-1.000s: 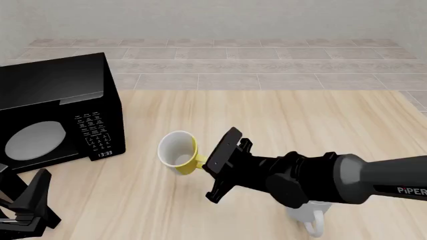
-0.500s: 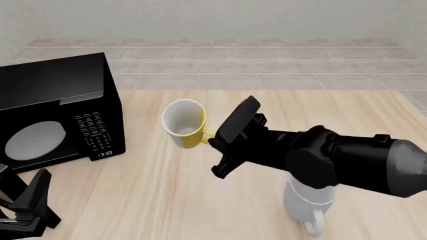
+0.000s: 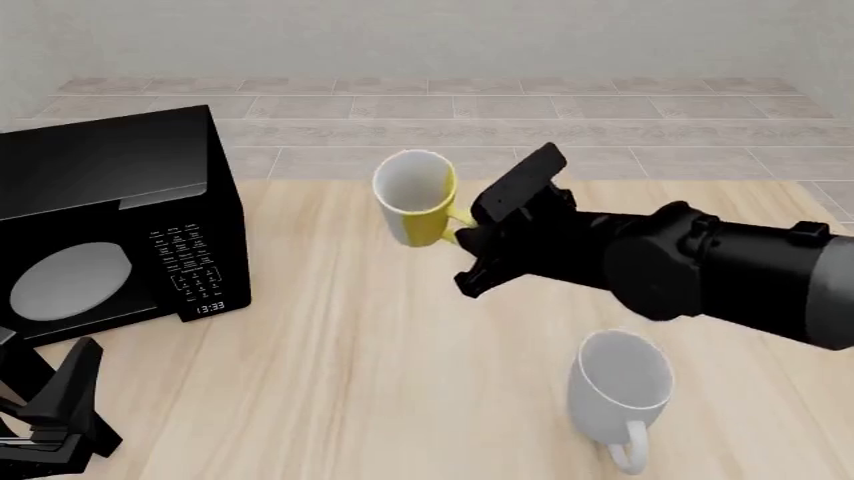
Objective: Put the yellow and white mug to the front of the white mug.
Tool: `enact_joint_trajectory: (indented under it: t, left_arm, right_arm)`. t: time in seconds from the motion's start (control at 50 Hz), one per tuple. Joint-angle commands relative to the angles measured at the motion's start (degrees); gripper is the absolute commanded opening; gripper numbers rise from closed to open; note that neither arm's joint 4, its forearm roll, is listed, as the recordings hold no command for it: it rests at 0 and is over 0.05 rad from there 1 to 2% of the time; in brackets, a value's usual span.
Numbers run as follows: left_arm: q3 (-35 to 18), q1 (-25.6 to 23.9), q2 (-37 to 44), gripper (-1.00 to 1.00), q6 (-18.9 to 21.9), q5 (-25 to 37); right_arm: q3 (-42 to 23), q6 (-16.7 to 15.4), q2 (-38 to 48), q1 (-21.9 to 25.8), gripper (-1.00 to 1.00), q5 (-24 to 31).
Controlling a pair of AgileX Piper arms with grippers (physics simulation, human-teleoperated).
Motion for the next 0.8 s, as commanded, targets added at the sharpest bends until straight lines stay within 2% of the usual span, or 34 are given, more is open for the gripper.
enact_joint_trajectory:
  t: [0.02,0.36,0.8]
  left_arm:
    - [0.0,0.0,0.0,1.0,0.0,0.0]
    - [0.0,0.0,0.0,1.0,0.0,0.0]
    - [0.0,0.0,0.0,1.0,0.0,0.0]
  right_arm:
    - [-1.5,0.9,0.1,-3.6,-1.0,1.1]
    - [-1.0,1.7,3.1,-9.6,-1.0,-0.4]
    - [4.8,2.5,-1.7,-15.1,-1.0,-2.2]
